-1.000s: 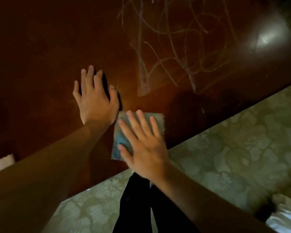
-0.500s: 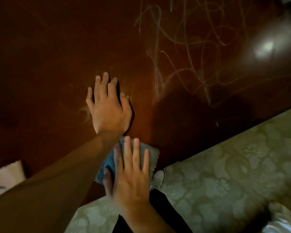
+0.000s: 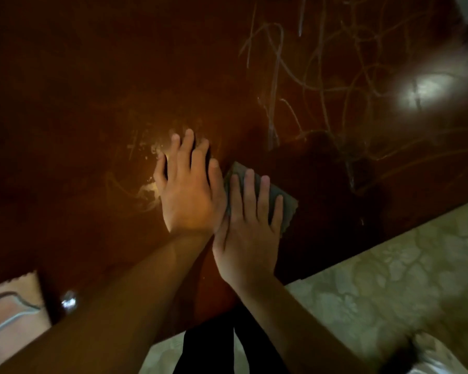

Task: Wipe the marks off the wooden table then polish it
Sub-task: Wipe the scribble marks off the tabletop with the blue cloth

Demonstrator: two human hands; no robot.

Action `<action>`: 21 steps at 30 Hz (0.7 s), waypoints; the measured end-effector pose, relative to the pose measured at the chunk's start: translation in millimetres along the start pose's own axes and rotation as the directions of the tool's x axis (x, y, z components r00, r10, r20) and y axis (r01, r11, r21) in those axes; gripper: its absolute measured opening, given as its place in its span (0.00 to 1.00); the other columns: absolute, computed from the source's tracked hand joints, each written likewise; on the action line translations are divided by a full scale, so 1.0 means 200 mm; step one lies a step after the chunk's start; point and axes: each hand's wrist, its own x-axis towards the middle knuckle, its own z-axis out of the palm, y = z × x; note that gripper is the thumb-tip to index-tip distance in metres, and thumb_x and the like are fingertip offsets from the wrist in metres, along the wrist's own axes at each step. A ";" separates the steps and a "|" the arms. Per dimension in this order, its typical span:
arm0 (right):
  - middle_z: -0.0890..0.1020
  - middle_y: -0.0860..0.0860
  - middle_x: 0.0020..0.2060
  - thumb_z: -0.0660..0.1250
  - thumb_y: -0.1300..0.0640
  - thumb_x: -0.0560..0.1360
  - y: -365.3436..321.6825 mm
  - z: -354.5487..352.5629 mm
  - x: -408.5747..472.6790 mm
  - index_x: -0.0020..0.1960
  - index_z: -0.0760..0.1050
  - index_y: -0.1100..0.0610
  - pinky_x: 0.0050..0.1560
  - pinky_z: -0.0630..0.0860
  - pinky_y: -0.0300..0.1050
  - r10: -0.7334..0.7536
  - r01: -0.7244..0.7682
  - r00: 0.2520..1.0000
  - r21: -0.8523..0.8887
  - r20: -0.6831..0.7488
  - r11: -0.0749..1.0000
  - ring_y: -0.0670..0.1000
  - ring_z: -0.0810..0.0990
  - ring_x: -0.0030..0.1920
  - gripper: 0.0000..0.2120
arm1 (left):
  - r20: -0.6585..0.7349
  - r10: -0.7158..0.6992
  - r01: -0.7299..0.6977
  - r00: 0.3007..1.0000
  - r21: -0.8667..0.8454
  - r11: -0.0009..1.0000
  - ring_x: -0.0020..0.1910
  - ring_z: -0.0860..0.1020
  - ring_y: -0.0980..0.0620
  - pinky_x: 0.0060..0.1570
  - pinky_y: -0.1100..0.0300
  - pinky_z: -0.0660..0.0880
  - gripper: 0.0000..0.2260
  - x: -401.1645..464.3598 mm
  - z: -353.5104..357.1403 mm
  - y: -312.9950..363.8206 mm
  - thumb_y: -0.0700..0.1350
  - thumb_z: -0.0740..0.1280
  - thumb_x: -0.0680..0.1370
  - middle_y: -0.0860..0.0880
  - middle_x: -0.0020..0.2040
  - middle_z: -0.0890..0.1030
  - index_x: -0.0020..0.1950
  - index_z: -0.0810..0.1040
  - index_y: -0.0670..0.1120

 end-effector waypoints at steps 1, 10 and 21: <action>0.58 0.53 0.82 0.50 0.45 0.84 0.04 0.00 0.01 0.82 0.56 0.52 0.80 0.49 0.61 -0.052 0.052 0.998 0.008 0.018 0.999 0.55 0.50 0.82 0.28 | 0.001 -0.002 0.002 1.000 -0.017 1.000 0.79 0.57 0.47 0.77 0.48 0.48 0.20 0.00 0.00 0.00 0.51 0.51 0.85 0.45 0.77 0.66 0.72 0.72 0.45; 0.54 0.55 0.82 0.46 0.39 0.82 0.48 -0.17 0.41 0.83 0.52 0.53 0.80 0.48 0.64 0.094 -0.094 0.996 -0.057 -0.003 0.994 0.58 0.48 0.82 0.33 | 0.027 -0.031 0.030 0.999 0.055 0.998 0.80 0.55 0.47 0.77 0.46 0.48 0.21 0.01 0.00 0.02 0.52 0.51 0.84 0.45 0.78 0.64 0.73 0.70 0.46; 0.59 0.54 0.82 0.51 0.39 0.82 0.42 -0.16 0.57 0.81 0.59 0.52 0.80 0.48 0.60 -0.398 0.406 0.913 -0.093 0.093 0.909 0.58 0.53 0.82 0.31 | 0.044 -0.036 0.032 0.998 0.104 0.994 0.80 0.56 0.46 0.76 0.44 0.48 0.22 0.02 0.01 0.02 0.54 0.53 0.82 0.45 0.78 0.64 0.73 0.70 0.46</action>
